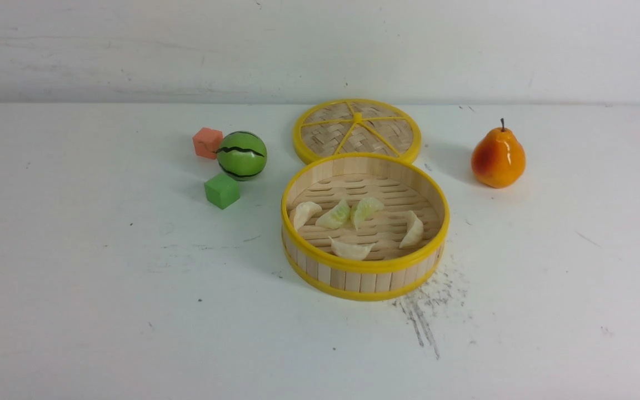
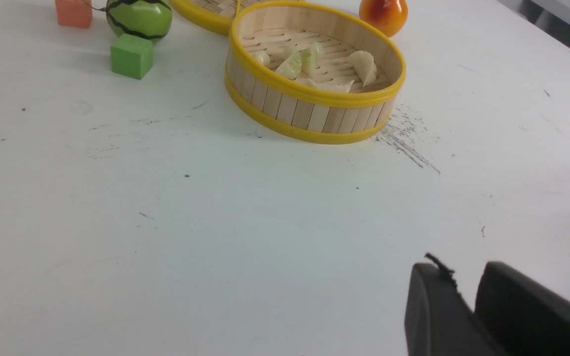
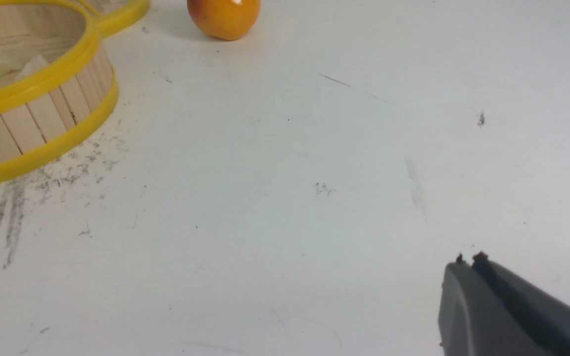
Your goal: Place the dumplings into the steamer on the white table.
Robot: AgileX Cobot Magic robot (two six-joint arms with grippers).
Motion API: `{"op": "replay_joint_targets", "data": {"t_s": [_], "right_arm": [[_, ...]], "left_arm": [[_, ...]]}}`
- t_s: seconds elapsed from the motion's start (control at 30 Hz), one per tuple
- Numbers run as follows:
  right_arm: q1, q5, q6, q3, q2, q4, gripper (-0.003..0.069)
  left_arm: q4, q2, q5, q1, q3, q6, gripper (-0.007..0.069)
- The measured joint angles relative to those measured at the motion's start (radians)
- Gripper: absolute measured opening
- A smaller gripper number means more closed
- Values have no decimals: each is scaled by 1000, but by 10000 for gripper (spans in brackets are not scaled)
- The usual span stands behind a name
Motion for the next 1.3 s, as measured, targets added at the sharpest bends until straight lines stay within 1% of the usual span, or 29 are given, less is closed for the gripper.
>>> {"op": "replay_joint_targets", "data": {"t_s": [1.13, 1.23, 1.3], "right_arm": [[0, 3, 0, -1, 0, 3, 22], [0, 3, 0, -1, 0, 3, 24], [0, 3, 0, -1, 0, 3, 28]], "left_arm": [[0, 0, -1, 0, 6, 0, 163], [11, 0, -29, 0, 21, 0, 164], [39, 0, -80, 0, 30, 0, 150]]}}
